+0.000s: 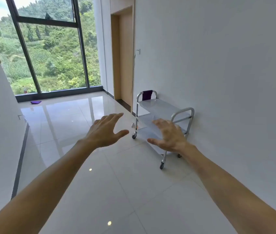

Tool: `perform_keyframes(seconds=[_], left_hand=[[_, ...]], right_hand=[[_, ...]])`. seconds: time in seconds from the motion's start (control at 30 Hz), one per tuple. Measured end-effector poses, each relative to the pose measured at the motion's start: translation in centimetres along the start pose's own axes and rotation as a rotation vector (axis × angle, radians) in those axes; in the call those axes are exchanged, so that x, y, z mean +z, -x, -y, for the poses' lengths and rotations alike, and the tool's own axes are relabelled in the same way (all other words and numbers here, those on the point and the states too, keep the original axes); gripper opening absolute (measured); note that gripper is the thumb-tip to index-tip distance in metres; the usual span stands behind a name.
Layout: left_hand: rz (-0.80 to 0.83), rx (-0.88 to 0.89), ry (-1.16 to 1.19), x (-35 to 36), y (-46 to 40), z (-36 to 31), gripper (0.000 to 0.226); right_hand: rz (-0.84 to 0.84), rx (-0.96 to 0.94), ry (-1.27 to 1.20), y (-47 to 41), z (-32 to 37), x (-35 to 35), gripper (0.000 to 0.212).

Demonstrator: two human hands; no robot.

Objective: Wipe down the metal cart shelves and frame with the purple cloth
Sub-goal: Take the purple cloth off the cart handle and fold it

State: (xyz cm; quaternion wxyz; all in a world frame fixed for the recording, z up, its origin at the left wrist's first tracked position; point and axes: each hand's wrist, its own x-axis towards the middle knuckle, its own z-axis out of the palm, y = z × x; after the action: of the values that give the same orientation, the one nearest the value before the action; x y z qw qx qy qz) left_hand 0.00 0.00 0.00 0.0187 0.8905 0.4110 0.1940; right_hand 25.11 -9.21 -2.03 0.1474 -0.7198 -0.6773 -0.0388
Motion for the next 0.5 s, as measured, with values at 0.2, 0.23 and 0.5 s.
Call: perform_keyframes(seconds=[0.2, 0.23, 0.5], left_hand=[[-0.004, 0.004, 0.034, 0.4, -6.7, 5.3, 0.078], [-0.009, 0.011, 0.034, 0.7, -7.8, 6.1, 0.078], [-0.01, 0.022, 0.035, 5.2, -18.3, 11.1, 0.079]], right_hand=[[-0.006, 0.049, 0.013, -7.1, 0.3, 1.4, 0.082], [-0.007, 0.05, 0.018, -8.4, 0.2, 1.8, 0.082], [-0.004, 0.06, 0.014, -19.1, -3.4, 5.9, 0.082]])
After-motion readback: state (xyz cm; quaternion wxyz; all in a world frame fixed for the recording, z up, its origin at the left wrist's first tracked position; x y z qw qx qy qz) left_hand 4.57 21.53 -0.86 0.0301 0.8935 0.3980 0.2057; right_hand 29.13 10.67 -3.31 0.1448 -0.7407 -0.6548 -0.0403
